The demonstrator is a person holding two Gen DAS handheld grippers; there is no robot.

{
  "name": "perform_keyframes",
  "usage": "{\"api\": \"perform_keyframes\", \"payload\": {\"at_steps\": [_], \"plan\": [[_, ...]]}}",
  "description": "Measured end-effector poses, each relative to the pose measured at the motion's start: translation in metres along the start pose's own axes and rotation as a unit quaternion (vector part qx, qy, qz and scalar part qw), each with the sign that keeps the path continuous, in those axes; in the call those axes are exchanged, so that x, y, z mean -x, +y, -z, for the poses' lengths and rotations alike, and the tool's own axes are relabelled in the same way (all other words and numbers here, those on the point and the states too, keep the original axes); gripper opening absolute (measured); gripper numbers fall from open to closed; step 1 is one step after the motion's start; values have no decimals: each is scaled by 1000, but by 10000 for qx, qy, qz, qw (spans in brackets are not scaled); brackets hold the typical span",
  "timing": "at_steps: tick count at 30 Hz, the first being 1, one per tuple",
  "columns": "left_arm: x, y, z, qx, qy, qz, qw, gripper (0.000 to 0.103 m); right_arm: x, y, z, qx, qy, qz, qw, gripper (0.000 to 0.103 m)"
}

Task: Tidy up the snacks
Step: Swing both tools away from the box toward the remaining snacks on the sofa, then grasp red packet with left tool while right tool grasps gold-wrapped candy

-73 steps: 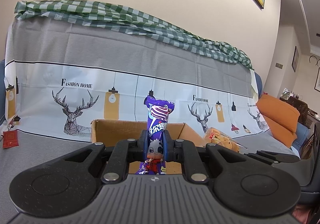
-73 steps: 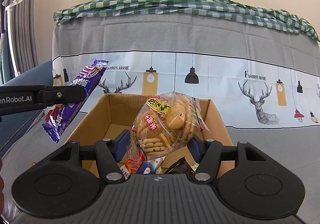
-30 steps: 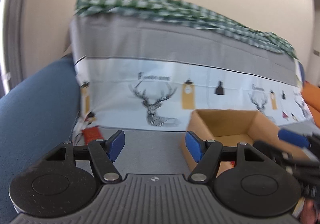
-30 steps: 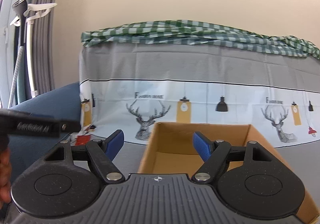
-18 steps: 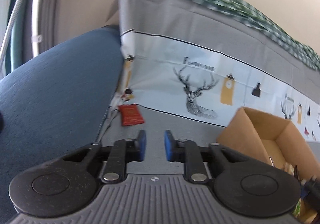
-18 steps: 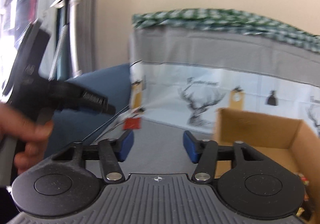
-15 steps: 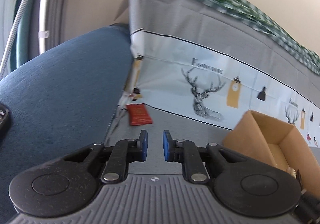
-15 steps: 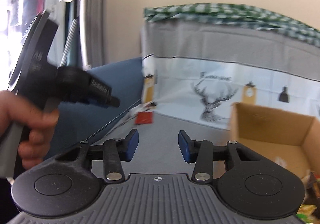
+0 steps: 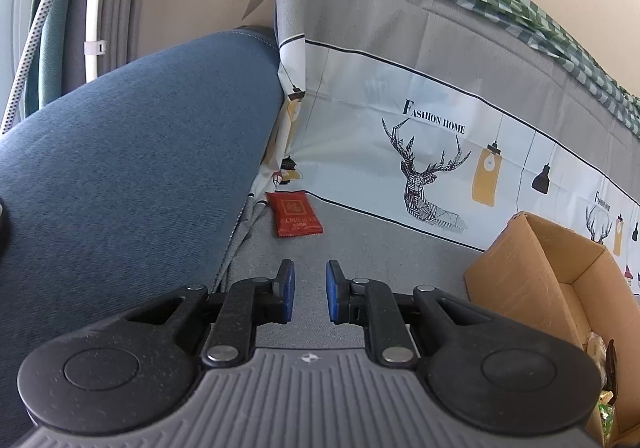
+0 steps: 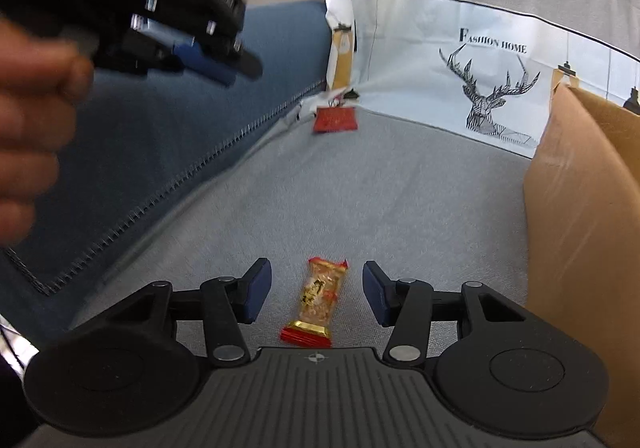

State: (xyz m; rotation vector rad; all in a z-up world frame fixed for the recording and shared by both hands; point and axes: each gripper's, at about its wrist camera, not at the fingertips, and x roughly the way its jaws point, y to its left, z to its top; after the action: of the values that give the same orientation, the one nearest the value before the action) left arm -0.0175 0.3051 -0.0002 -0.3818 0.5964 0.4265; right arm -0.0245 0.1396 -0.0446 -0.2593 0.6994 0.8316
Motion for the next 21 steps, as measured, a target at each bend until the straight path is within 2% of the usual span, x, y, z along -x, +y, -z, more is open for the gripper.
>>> {"api": "perform_keyframes", "payload": {"at_steps": [2, 4, 5, 6, 9, 14, 18, 21], "plan": [[-7, -2, -1, -68, -9, -52, 10000, 19, -12, 1, 7, -3, 266, -81, 9996, 52], [-16, -2, -3, -93, -35, -127, 9999, 20, -15, 4, 11, 131, 198, -82, 9997, 48], [-22, -2, -5, -79, -42, -157, 9998, 20, -16, 6, 9, 217, 182, -138, 9995, 31], [-29, -2, -6, -47, -38, -184, 9998, 20, -16, 6, 7, 239, 153, -177, 9994, 20], [-47, -3, -12, 77, -47, -238, 9997, 23, -17, -1, 1, 93, 14, -18, 10000, 19], [-75, -2, -21, 318, -141, -313, 9989, 38, -24, -17, -6, -222, -151, 501, 9984, 18], [-96, -5, -26, 304, -163, -332, 9989, 40, -33, -25, -4, -434, -68, 683, 9967, 19], [-110, -14, -26, 185, -111, -389, 9990, 54, -39, -28, -4, -494, -21, 708, 9963, 19]]}}
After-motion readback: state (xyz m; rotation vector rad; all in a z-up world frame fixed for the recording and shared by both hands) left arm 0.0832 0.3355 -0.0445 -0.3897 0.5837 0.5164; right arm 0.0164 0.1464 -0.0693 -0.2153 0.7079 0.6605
